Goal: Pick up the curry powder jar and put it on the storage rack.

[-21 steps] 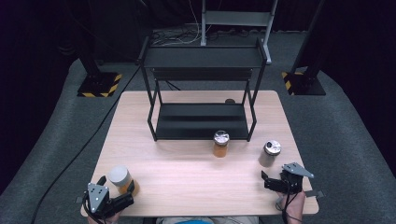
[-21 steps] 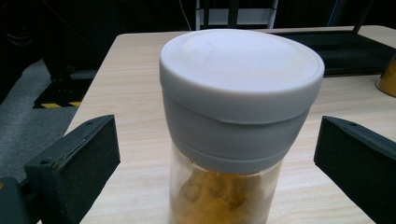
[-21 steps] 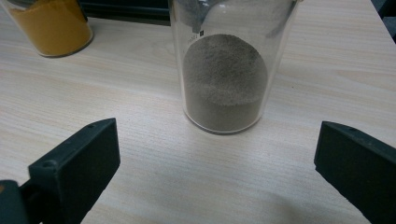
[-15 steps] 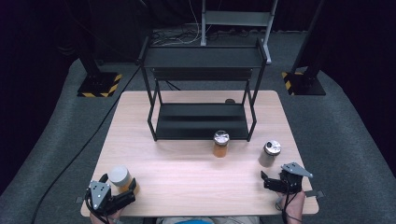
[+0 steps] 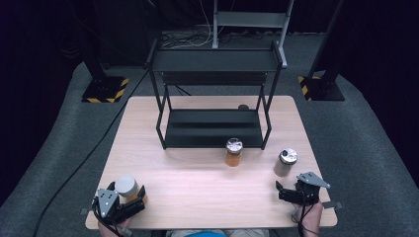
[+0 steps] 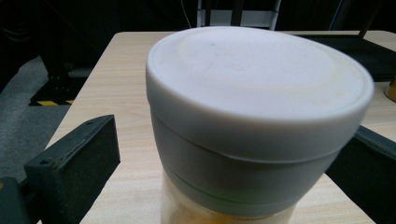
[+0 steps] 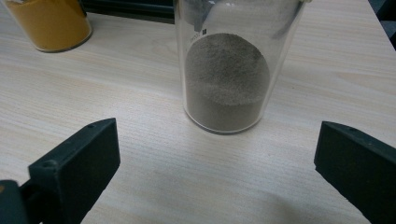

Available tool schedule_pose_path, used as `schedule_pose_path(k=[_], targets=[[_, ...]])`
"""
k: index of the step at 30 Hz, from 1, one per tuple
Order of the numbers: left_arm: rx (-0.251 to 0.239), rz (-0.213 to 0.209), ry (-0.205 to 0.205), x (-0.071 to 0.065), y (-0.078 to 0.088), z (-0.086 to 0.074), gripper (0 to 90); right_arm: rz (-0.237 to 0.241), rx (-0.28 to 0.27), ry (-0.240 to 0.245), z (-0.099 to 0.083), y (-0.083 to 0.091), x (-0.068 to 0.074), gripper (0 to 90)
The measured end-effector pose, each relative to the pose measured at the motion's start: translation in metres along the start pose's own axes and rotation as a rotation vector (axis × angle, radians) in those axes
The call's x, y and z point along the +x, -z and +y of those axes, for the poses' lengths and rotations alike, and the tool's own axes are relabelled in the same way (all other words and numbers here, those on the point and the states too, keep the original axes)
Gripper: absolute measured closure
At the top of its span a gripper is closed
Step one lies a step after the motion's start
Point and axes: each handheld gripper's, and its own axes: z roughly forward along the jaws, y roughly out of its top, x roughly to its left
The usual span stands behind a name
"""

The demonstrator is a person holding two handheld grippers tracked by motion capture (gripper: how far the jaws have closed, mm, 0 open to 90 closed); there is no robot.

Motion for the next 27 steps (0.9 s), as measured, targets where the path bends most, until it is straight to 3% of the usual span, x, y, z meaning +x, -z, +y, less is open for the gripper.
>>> schedule_pose_path(k=[5,9,18,27], targets=[[0.006,-0.01,0.007,0.002,-0.001,-0.003,1.9,0.0,0.0,0.004,0.0,0.0,0.0,0.0],[-0.004,-0.03,0.027,0.007,0.0,-0.006,16.3,0.0,0.0,0.005,0.0,0.0,0.001,0.0],[-0.025,-0.044,0.018,0.007,0.0,-0.013,32.7,-0.005,0.003,0.014,0.001,0.0,0.002,0.0],[-0.046,-0.06,0.007,0.011,0.001,-0.017,33.7,-0.003,0.001,0.016,0.0,0.0,0.002,0.0]])
